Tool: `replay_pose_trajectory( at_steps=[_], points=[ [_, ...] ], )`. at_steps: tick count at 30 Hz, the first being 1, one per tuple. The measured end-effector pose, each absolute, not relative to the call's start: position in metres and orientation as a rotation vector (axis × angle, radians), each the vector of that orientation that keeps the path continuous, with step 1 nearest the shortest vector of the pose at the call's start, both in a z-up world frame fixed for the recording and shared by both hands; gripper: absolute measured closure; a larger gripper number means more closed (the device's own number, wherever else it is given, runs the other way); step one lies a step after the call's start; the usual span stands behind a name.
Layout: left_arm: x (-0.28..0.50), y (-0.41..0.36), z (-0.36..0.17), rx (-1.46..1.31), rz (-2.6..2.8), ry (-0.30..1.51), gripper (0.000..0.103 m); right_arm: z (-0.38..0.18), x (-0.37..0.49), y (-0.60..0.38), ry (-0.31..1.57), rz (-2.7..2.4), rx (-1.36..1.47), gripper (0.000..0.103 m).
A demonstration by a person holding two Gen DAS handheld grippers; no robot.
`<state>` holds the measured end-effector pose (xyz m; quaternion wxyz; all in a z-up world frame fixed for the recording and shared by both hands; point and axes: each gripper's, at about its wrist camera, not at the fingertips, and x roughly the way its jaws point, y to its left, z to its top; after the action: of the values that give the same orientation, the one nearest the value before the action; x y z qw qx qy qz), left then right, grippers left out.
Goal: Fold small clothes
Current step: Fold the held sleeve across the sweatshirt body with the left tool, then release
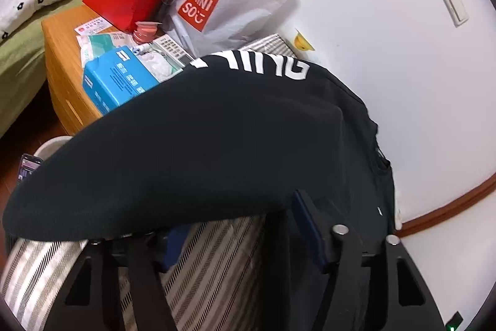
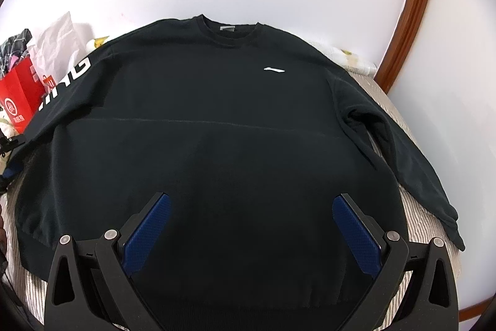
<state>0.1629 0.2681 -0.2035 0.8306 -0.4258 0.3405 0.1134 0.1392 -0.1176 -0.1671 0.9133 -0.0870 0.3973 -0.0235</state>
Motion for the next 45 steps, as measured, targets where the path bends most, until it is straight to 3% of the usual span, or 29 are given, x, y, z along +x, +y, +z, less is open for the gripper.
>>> replay_pose_trajectory(
  at_steps=[5, 7, 23, 36, 45],
  points=[
    [0.169, 0.271, -0.205, -0.851, 0.312, 0.727, 0.076, -0.176, 0.147, -0.116, 0.838, -0.065, -0.206, 0.000],
    [0.171, 0.272, -0.206, -0.823, 0.331, 0.741, 0.093, -0.179, 0.149, -0.116, 0.847, -0.069, -0.208, 0.000],
    [0.184, 0.242, -0.116, -0.544, 0.385, 0.664, 0.097, -0.182, 0.153, -0.131, 0.822, 0.010, -0.145, 0.000],
    [0.272, 0.123, -0.026, -0.267, 0.190, 0.590, 0.097, -0.161, 0.140, -0.212, 0.765, -0.041, -0.033, 0.000],
    [0.344, -0.006, -0.063, -0.126, -0.020, 0.729, 0.097, -0.162, 0.136, -0.251, 0.765, -0.128, -0.008, 0.000]
  ],
)
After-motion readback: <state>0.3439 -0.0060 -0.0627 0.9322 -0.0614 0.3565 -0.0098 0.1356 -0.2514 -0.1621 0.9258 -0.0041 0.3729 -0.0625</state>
